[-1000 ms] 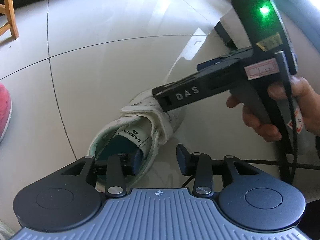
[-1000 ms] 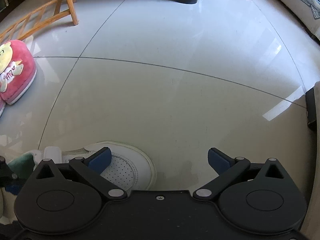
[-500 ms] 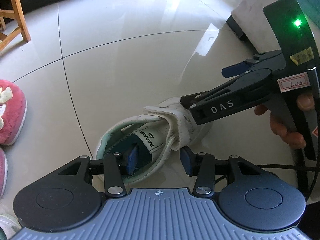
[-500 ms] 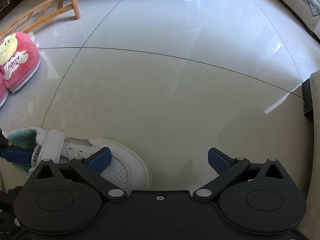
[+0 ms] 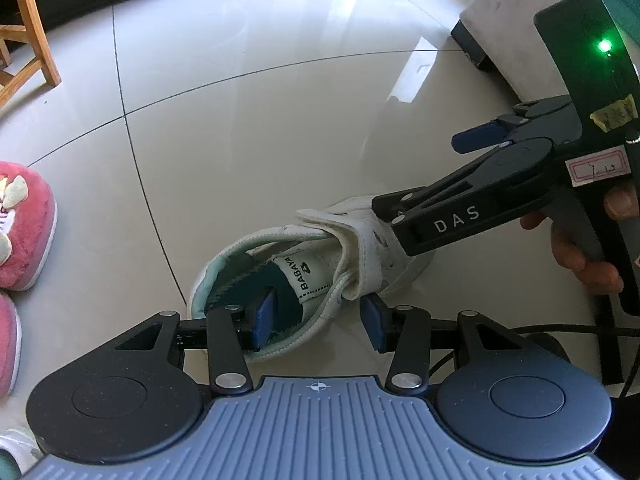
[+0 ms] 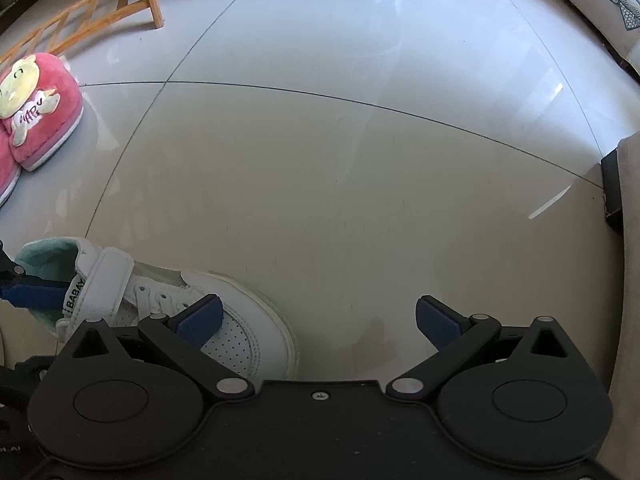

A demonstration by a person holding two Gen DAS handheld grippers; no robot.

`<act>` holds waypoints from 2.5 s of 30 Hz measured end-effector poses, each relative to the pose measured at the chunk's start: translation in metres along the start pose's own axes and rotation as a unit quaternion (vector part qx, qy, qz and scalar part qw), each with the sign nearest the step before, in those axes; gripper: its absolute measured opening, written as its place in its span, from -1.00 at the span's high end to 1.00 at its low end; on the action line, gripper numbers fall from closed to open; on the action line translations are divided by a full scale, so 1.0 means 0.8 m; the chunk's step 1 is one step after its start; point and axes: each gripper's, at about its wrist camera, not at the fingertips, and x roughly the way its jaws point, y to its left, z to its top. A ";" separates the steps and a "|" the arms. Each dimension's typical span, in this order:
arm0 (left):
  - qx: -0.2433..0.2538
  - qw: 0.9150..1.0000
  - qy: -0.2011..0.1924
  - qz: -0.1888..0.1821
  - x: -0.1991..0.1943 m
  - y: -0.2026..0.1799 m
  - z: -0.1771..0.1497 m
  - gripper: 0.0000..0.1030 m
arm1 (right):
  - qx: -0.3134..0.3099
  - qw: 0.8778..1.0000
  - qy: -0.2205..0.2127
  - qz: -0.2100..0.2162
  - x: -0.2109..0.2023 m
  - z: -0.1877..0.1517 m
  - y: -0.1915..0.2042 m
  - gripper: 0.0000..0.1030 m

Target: Organize scattered shoes

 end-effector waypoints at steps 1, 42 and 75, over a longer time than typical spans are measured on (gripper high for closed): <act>-0.001 1.000 0.000 0.001 0.001 -0.001 -0.001 0.09 | -0.001 1.000 0.000 -0.001 -0.001 -0.001 0.000 -1.00; 0.035 0.998 -0.002 0.044 -0.007 -0.007 0.006 0.07 | -0.003 1.000 0.015 0.003 -0.001 -0.004 0.003 -1.00; 0.048 0.998 0.021 0.035 0.013 -0.023 0.011 0.07 | -0.018 0.999 0.030 -0.002 0.000 -0.002 0.011 -1.00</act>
